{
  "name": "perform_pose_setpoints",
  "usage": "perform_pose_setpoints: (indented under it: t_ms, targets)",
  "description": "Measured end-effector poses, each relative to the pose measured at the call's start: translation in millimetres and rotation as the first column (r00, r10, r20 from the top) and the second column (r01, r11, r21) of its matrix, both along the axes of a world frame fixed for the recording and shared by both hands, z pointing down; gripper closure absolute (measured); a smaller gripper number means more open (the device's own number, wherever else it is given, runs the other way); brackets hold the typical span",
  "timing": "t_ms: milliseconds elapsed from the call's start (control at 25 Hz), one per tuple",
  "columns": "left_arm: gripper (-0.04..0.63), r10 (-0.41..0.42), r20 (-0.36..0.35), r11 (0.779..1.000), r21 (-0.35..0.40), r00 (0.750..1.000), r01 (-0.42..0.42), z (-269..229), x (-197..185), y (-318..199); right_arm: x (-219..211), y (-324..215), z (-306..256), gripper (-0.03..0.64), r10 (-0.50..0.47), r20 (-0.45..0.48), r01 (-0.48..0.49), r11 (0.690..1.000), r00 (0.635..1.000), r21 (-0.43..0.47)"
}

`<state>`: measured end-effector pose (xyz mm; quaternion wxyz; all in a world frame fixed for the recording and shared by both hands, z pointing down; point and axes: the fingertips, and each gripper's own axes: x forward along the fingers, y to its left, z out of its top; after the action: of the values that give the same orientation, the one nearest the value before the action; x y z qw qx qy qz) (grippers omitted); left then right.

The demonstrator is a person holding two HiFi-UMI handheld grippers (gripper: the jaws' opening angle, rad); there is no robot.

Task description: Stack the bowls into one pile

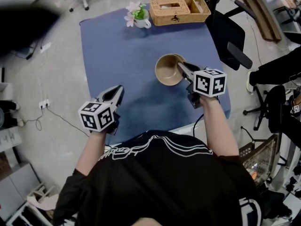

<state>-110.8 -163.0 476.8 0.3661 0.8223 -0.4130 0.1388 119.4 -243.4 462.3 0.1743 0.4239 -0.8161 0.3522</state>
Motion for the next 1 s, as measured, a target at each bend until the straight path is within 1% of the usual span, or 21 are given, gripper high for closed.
perform_pose_setpoints:
  t_ms: [240,520,760,840,1000]
  targets:
    - [0.57,-0.031,-0.001,0.999,-0.004,1.0,0.031,8.8,8.8,-0.8,20.7,-16.1,10.6,0.574,0.022,-0.009,-0.022,1.0,1.0,0.004]
    - [0.569,-0.05,-0.011,0.999,-0.01,0.999,0.05,17.5,19.7,3.1,35.1,-24.3,25.9,0.574,0.038,-0.034,-0.038,0.999,0.999,-0.002]
    - [0.569,-0.069,-0.021,0.998,-0.012,0.997,0.069,25.5,19.5,1.4,38.9,-26.4,40.0,0.572,0.048,-0.069,-0.049,0.999,0.996,-0.006]
    - [0.57,-0.078,-0.025,0.997,-0.011,0.997,0.077,26.8,18.7,2.4,38.5,-26.8,42.0,0.572,0.05,-0.086,-0.05,0.999,0.995,0.006]
    - [0.569,-0.082,-0.031,0.997,-0.018,0.996,0.082,30.4,19.9,7.4,35.5,-27.1,46.1,0.571,0.032,-0.083,-0.029,0.999,0.996,0.03]
